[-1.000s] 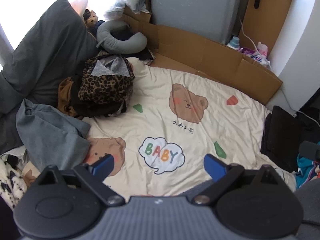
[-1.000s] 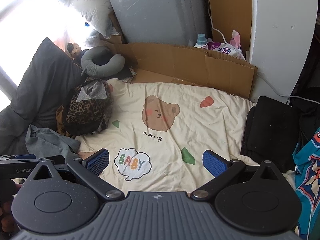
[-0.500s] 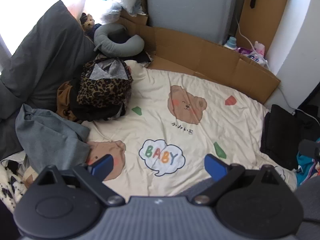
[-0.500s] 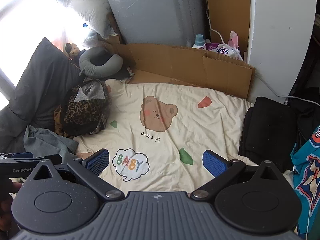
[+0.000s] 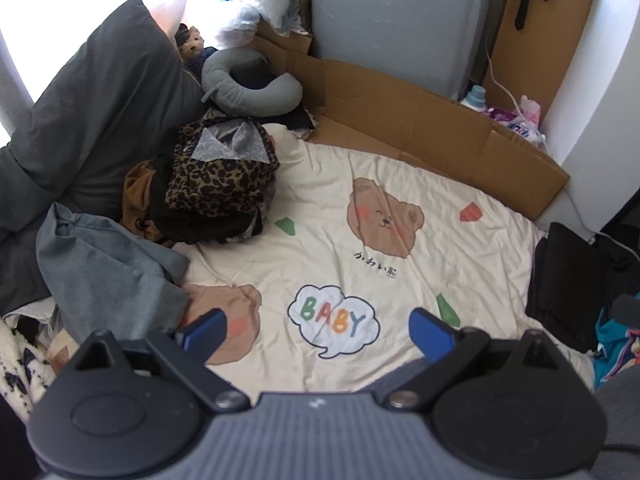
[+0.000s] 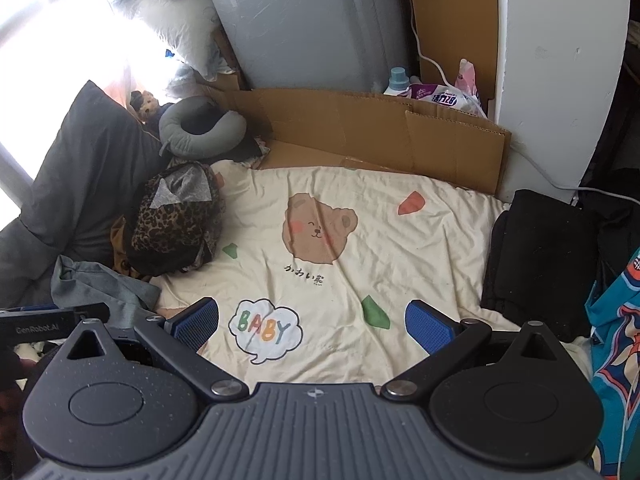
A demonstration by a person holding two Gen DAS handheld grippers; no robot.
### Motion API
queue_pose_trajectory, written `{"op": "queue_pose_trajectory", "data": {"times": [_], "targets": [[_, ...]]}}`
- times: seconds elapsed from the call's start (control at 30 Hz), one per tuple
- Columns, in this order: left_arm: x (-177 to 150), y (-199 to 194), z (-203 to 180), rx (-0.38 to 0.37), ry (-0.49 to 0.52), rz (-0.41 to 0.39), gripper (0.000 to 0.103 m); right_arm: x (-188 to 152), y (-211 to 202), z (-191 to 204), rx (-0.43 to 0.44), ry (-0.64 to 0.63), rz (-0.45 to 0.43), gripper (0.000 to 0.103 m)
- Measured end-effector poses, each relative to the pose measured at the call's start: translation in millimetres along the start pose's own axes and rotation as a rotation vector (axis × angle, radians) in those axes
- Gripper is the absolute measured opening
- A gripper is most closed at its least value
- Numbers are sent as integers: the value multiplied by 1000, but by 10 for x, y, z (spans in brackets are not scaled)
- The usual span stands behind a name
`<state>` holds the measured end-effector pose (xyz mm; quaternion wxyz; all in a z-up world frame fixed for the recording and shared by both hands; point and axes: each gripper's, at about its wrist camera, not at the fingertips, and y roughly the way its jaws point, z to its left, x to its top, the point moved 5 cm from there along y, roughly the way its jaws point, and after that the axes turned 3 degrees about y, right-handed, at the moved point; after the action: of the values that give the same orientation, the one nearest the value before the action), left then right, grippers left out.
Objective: Fold clothes
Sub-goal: 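Move both grippers toward the clothes pile on the bed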
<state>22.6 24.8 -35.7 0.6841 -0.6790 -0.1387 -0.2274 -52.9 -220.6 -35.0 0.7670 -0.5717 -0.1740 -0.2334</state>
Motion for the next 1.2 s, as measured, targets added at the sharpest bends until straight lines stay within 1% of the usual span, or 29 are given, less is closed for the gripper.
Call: {"op": "queue_pose_trajectory", "data": {"times": [0.13, 0.43, 0.87, 1.0, 1.2], "targets": [[27, 11, 46, -26, -12, 0, 99, 6, 11, -10, -20, -9, 19, 103], [116, 56, 197, -30, -17, -3, 99, 47, -6, 13, -46, -19, 12, 103], [413, 140, 518, -39, -13, -30, 99, 205, -15, 67, -74, -9, -31, 103], [516, 208, 619, -61, -2, -32, 99, 253, 49, 118, -78, -14, -45, 103], [669, 277, 783, -43, 1, -38, 99, 401, 161, 195, -88, -28, -48, 103]]}}
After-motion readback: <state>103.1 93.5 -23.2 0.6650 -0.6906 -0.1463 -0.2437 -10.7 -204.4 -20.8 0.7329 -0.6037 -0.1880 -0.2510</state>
